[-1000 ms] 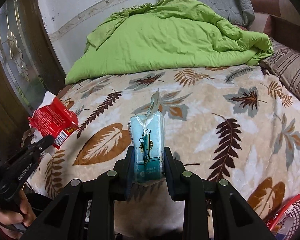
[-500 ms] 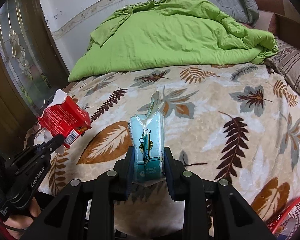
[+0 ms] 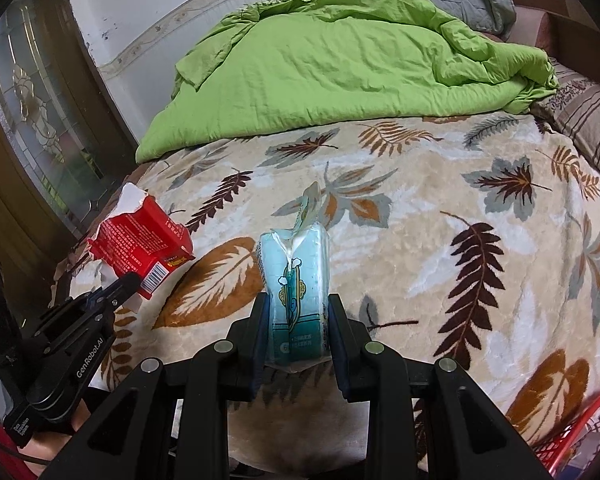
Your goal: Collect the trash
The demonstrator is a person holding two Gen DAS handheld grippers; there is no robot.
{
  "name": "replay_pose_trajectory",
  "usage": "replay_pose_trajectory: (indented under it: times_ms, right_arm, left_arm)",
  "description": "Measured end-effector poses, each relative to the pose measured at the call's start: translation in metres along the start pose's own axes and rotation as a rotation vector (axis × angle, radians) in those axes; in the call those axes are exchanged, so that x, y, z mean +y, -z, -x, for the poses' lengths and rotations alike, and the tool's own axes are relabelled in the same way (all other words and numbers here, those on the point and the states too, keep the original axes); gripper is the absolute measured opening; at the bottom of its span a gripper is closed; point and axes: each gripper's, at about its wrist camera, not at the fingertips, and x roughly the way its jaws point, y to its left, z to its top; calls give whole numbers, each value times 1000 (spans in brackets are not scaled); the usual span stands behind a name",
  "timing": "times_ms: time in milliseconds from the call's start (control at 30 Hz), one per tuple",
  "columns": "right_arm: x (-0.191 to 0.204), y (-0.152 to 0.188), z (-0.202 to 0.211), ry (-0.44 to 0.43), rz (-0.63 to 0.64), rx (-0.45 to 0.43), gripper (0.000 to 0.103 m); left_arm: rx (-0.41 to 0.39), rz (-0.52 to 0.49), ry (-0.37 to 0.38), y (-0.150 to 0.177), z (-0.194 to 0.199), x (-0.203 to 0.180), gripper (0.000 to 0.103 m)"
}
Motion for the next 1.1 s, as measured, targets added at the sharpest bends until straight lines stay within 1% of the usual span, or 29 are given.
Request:
replay_pose_trajectory:
  times_ms: [367, 467, 533, 633, 667, 767, 867, 900, 1000, 1067, 1100]
  right_arm:
    - [-4, -1, -4, 7, -18, 3, 30]
    - [-8, -1, 2, 4, -39, -16, 30]
    - [-13, 2, 10, -2, -60, -19, 30]
    - [-23, 9, 29, -2, -96, -19, 30]
    - [-28, 11, 39, 0, -109, -24, 30]
    - [-49, 21, 75, 45, -158, -60, 31]
    - [-80, 37, 116, 116, -241, -98, 31]
    - [-91, 42, 129, 144, -270, -111, 31]
    - [-124, 65, 173, 252, -356, -145, 31]
    - [-142, 81, 196, 313, -401, -158, 32]
    - [-151, 89, 207, 344, -427, -163, 32]
  left_arm:
    - [20, -1, 22, 0, -10, -2, 3]
    - [22, -5, 58, -1, -8, -4, 3]
    - [20, -14, 106, -3, -3, -9, 3]
    - [0, -54, 176, -6, 9, -24, 3]
    - [-8, -75, 217, -8, 16, -33, 3]
    - [-12, -108, 312, -13, 29, -54, 3]
    - [0, -152, 431, -19, 43, -83, 3]
    - [0, -170, 458, -20, 48, -93, 3]
    - [18, -239, 564, -21, 64, -130, 3]
    - [49, -294, 649, -20, 72, -160, 3]
    - [64, -317, 679, -19, 75, -171, 3]
